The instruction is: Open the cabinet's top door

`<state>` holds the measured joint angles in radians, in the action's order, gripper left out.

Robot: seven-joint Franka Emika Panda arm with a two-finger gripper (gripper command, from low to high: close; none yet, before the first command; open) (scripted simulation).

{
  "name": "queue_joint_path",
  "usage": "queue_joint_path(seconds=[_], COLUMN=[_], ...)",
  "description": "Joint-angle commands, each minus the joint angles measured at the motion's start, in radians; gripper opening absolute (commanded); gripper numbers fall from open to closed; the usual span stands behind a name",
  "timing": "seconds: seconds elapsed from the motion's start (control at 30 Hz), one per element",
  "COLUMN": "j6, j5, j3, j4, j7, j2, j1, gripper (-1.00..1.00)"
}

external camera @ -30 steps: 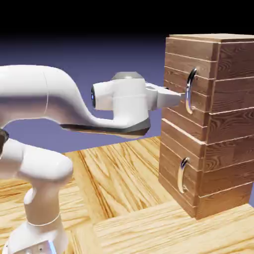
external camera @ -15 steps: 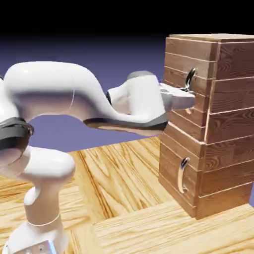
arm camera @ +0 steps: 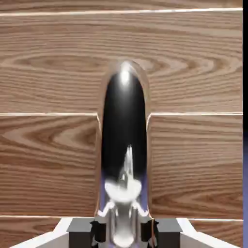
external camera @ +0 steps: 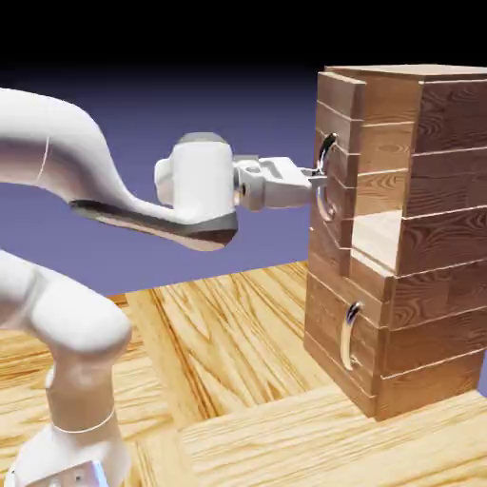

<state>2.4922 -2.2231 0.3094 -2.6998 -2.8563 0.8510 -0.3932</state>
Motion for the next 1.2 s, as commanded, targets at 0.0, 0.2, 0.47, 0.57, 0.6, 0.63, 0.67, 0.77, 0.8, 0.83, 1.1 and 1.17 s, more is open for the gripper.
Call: queue_joint_path(seconds=[0.0,0.2,0.47,0.57,0.6,0.63,0.67,0.77,0.8,0.83,1.1,1.17], j6=[-0.017,0.046,-0.161,-0.270,-0.310,-0.353,-0.396,-0.527,-0.570,-0.614,-0.961,-1.048], j5=[0.039,0.133,0.480,0.610,0.654,0.697,0.740,0.854,0.889,0.922,1.118,1.150], j3=[-0.035,-0.236,-0.451,-0.539,-0.570,-0.603,-0.637,-0.735,-0.768,-0.800,-1.055,-1.119], j4=[-0.012,-0.018,-0.075,-0.074,-0.070,-0.063,-0.054,-0.014,0.003,0.021,0.225,0.286], j7=[0.010,-0.044,0.093,0.129,0.139,0.147,0.153,0.164,0.165,0.165,0.136,0.123], j2=[0.007,-0.001,0.064,0.067,0.064,0.058,0.050,0.012,-0.004,-0.022,-0.207,-0.261], j1=[0.021,0.230,0.252,0.241,0.237,0.234,0.232,0.233,0.237,0.242,0.343,0.384], gripper=[-1.00,-1.00,-1.00,-1.00,-1.00,-1.00,-1.00,-1.00,-1.00,-1.00,-1.00,-1.00])
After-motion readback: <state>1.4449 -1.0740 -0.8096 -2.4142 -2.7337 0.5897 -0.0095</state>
